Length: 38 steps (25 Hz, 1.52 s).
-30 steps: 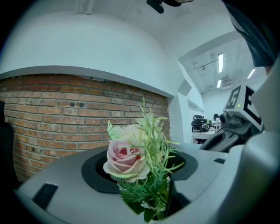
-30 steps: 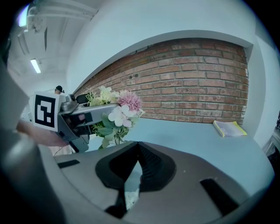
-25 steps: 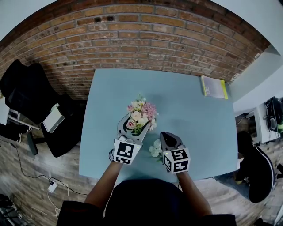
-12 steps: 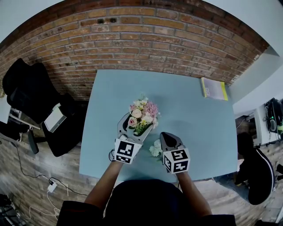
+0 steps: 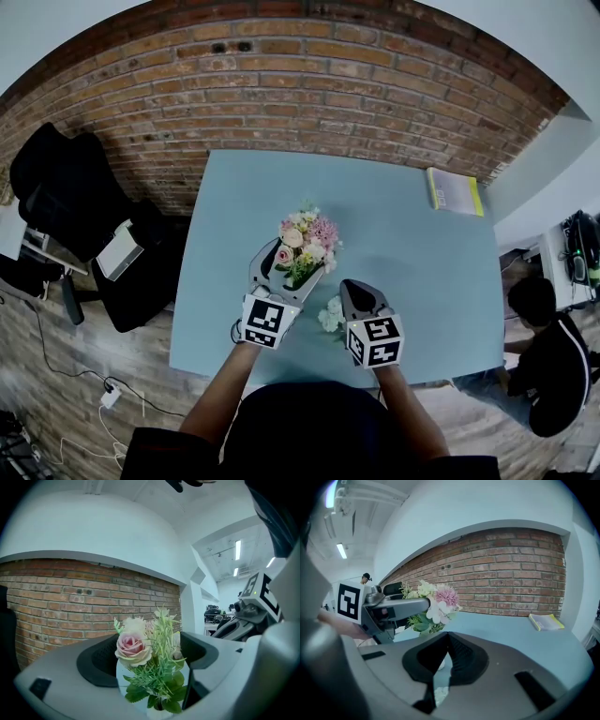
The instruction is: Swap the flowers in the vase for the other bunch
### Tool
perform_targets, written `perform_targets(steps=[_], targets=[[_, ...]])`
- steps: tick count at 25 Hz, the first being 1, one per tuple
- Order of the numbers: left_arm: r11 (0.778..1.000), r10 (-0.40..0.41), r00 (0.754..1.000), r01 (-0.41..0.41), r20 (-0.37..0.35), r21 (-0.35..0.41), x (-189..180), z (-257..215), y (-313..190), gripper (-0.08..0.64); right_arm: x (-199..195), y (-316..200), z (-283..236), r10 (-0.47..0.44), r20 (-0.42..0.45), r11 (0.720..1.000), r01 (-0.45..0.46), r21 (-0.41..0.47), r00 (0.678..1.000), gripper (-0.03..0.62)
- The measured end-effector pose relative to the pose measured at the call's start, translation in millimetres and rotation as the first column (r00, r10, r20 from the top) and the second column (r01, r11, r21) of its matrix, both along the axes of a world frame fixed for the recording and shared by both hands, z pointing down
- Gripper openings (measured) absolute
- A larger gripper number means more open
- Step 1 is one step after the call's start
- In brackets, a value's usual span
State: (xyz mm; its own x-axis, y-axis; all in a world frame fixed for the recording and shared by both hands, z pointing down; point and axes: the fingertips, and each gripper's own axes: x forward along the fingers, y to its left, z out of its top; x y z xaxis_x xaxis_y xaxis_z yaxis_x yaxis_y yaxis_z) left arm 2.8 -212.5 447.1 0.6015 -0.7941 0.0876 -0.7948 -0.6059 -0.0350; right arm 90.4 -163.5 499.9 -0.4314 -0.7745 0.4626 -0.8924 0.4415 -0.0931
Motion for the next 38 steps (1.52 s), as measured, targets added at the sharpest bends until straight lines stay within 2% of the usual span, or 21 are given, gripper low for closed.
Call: perform_targets(steps=[11,21,26,29,31,38], targets=[[1.000,-0.010,1.000,0.010,-0.013,0.006,-6.4,-8.5,7.7,0.390,-0.5,3.3,-8.9,-0.001,-0.003,1.000,0.001,0.022,1.000,0.012],[1.000,0.018,0.999,-0.019,-0.027,-0.025,-19.3,-5.1,22.4,0.388,-10.4,3.4,-10.0,0.002,-0.003,1.000,-0.002,0.026,1.000,0.012],[1.000,0.008,1.000,-0.008,0.015,-0.011,-30.3,-9.4,25.3,0.386,-13.1,-1.2,-15.2,0.019,0.005,0.999,-0.020,0.032,1.000,0.012],[1.000,0.008,1.000,-0.008,0.014,-0.021,-38.1,-8.4,28.2,0.380,-14.0,-5.8,-18.7,0.036,0.015,0.999,-0.037,0.040,0.999,0.012],[1.000,0.008,1.000,-0.008,0.015,-0.025,-43.6,-7.4,31.0,0.366,-15.3,-7.9,-20.6,0.049,0.022,0.998,-0.050,0.043,0.999,0.012],[1.000,0.016,0.999,-0.016,0.031,-0.002,-62.2,-7.3,38.2,0.242,-21.5,-12.8,-30.4,0.086,0.027,0.994,-0.088,0.072,0.996,0.012]])
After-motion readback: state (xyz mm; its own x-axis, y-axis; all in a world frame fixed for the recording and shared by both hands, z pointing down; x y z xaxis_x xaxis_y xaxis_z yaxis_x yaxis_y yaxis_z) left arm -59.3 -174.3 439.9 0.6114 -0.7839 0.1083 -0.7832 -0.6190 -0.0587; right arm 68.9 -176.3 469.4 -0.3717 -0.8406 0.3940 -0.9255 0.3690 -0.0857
